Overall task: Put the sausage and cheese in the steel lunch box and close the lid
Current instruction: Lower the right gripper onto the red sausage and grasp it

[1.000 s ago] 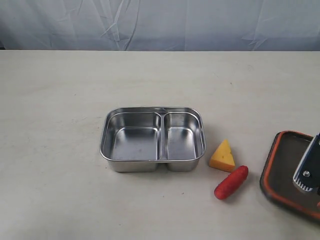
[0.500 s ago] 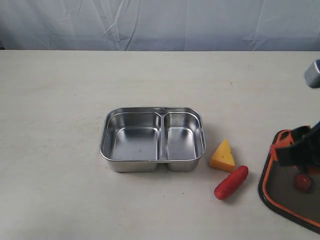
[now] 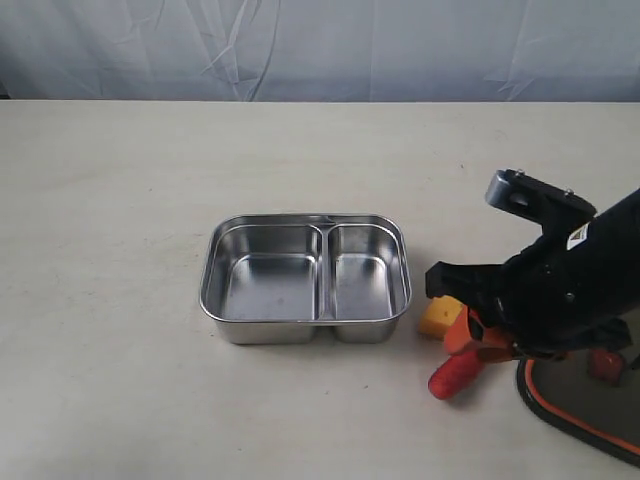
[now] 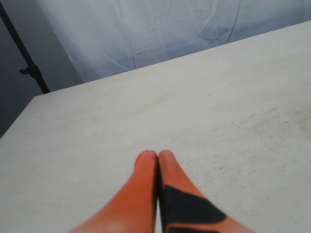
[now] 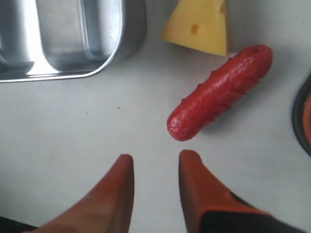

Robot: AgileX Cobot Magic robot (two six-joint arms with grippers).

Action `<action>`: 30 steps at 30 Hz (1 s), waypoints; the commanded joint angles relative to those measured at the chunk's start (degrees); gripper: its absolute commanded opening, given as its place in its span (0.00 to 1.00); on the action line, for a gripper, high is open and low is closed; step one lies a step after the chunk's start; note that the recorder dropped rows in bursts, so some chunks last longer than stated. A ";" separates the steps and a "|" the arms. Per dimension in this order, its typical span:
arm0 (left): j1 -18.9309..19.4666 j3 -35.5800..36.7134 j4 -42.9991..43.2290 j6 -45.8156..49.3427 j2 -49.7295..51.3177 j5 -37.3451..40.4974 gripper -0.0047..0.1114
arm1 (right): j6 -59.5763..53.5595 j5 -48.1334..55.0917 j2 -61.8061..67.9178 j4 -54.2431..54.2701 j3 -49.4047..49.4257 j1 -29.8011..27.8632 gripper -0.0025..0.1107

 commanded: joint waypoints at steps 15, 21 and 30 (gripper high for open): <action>-0.24 -0.06 -0.10 -0.41 -0.28 -0.45 0.04 | 14.31 -4.38 11.45 -2.32 -0.21 0.13 0.30; -0.24 -0.06 -0.10 -0.41 -0.28 -0.45 0.04 | 18.22 -5.13 13.63 -2.42 -0.21 0.13 0.30; -0.94 -0.06 -0.10 -0.41 -0.28 -0.38 0.04 | 22.76 -6.75 17.79 -6.22 -0.21 0.13 0.30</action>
